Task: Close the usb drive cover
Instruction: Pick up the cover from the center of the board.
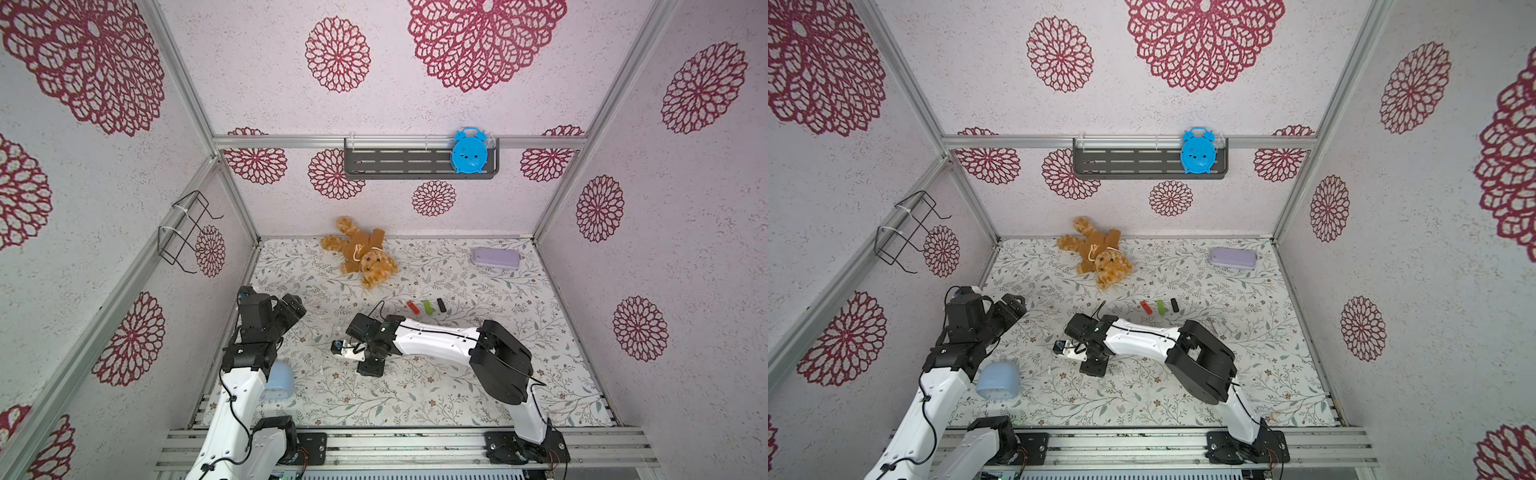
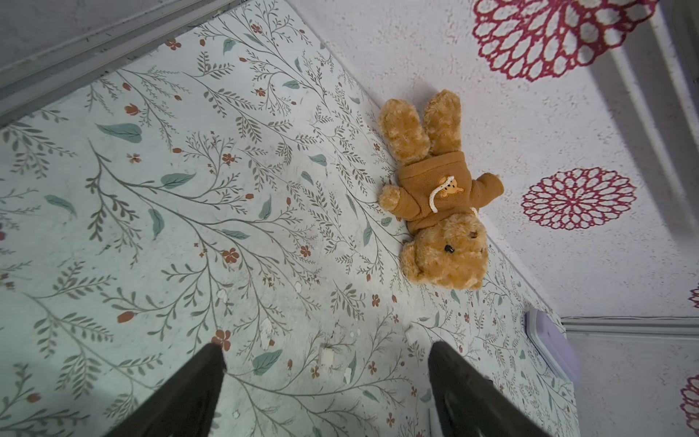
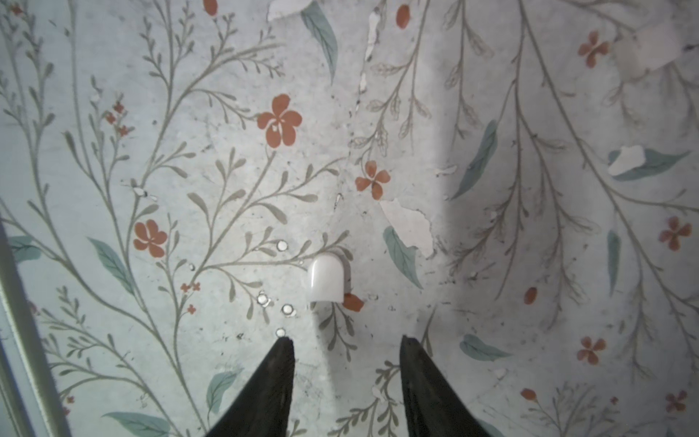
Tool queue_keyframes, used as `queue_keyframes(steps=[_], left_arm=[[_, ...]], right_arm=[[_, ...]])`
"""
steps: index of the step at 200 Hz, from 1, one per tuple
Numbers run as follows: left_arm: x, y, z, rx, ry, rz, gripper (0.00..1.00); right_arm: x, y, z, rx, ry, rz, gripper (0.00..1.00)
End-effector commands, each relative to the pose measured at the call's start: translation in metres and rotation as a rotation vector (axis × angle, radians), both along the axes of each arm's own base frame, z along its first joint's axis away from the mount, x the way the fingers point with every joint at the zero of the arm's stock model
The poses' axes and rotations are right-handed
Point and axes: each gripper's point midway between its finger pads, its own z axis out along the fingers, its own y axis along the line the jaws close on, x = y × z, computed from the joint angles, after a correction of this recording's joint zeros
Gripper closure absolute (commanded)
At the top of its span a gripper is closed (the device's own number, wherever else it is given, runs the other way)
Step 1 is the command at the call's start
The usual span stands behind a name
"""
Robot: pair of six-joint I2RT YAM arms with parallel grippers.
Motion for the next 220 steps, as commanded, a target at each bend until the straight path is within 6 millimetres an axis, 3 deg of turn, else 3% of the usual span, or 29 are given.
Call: queue_keyframes(steps=[1, 116, 220], left_arm=[[-0.005, 0.003, -0.001, 0.007, 0.002, 0.004, 0.11], [-0.01, 0.009, -0.003, 0.03, 0.003, 0.01, 0.11], [-0.009, 0.007, -0.005, 0.031, 0.007, -0.005, 0.11]], right_arm=[[0.001, 0.003, 0.008, -0.014, -0.021, 0.028, 0.51], [-0.01, 0.018, -0.01, -0.054, 0.009, 0.072, 0.54], [-0.009, 0.009, -0.029, -0.105, -0.005, 0.062, 0.73]])
